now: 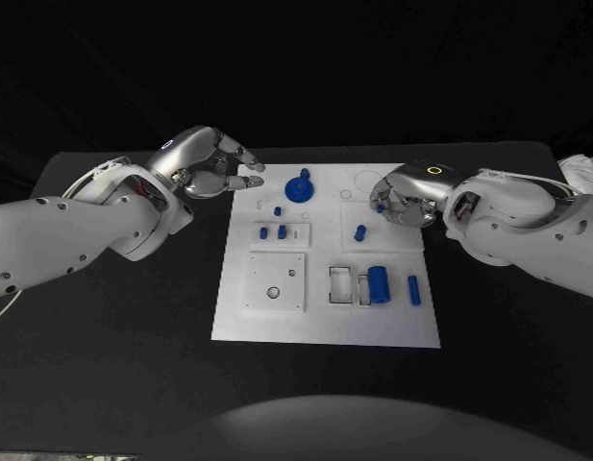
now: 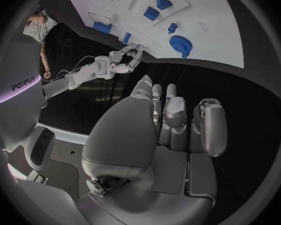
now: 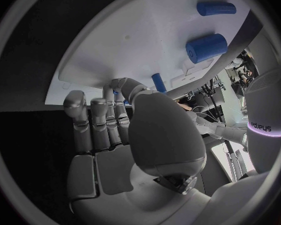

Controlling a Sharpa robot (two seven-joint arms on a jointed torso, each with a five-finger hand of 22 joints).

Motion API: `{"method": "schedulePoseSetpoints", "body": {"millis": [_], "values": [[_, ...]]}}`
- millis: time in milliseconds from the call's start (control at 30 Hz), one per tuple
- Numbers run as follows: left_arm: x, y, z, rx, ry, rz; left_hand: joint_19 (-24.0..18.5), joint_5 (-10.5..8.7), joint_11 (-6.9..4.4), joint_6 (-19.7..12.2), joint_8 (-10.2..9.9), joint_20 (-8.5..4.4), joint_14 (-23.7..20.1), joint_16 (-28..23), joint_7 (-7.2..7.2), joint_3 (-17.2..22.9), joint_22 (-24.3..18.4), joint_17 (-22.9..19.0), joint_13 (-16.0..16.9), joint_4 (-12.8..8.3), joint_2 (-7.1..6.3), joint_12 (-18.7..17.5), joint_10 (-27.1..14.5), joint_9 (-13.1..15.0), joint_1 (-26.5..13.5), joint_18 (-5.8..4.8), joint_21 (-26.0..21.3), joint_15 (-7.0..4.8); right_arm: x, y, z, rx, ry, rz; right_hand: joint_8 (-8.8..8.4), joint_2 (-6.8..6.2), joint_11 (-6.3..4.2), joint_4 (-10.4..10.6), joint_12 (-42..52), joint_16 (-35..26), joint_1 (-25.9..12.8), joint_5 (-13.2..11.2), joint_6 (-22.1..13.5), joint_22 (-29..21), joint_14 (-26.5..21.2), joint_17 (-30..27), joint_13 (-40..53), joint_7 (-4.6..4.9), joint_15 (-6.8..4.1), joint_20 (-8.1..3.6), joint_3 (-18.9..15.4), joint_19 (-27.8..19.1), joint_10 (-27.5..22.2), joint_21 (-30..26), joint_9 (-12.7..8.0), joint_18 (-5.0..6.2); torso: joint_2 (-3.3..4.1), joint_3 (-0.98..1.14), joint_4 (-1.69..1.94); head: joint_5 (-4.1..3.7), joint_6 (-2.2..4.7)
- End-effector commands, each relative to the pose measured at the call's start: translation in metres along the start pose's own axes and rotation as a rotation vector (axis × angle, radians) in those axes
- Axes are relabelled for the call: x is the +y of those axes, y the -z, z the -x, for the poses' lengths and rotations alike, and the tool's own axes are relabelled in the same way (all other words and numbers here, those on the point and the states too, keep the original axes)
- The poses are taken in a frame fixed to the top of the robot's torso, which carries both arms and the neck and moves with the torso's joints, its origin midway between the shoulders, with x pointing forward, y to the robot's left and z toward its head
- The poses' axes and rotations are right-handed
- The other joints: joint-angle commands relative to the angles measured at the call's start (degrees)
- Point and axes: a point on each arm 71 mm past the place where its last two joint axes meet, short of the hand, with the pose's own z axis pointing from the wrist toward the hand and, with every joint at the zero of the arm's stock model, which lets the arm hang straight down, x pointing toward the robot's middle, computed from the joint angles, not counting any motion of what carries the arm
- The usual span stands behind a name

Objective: Assemble the parts on the task board

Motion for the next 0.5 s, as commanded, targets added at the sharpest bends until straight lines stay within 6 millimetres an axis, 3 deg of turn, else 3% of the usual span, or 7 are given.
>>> {"method": "schedulePoseSetpoints", "body": {"millis": [33,500], "values": [[-0.001,0.0,-0.001,0.006,-0.002,0.003,1.3,-0.28,-0.04,0.4,-0.1,-0.2,0.1,-0.3,0.14,0.4,11.9,-0.1,-0.1,0.0,0.16,0.3,0.5,0.0,0.6,-0.28,0.1,-0.37,0.001,0.001,0.003,-0.042,-0.003,0.013,0.35,0.5,-0.02,-0.5,-0.4,-0.3,-0.3,-0.3,0.5,5.9,0.5,0.1,-0.1,-0.04,-0.27,-0.35,0.0,0.3,0.6,0.4,0.2,-0.02,-0.01,0.02,0.01,0.25,0.01],[0.001,0.001,-0.002,0.01,-0.002,0.017,1.2,-0.27,-0.04,0.4,-0.1,-0.2,0.0,-0.6,0.2,0.5,11.8,-0.5,-0.2,0.0,0.33,0.3,0.6,0.0,0.7,-0.22,-0.1,-0.36,0.006,0.01,0.027,-0.107,-0.02,0.036,0.53,0.34,-0.44,-0.6,-0.8,-0.5,-0.8,-0.6,1.4,5.9,1.1,-0.1,-0.5,-0.16,-0.63,-0.68,-0.2,0.6,1.7,0.6,0.5,-0.07,-0.03,-0.05,-0.09,0.43,0.01]]}}
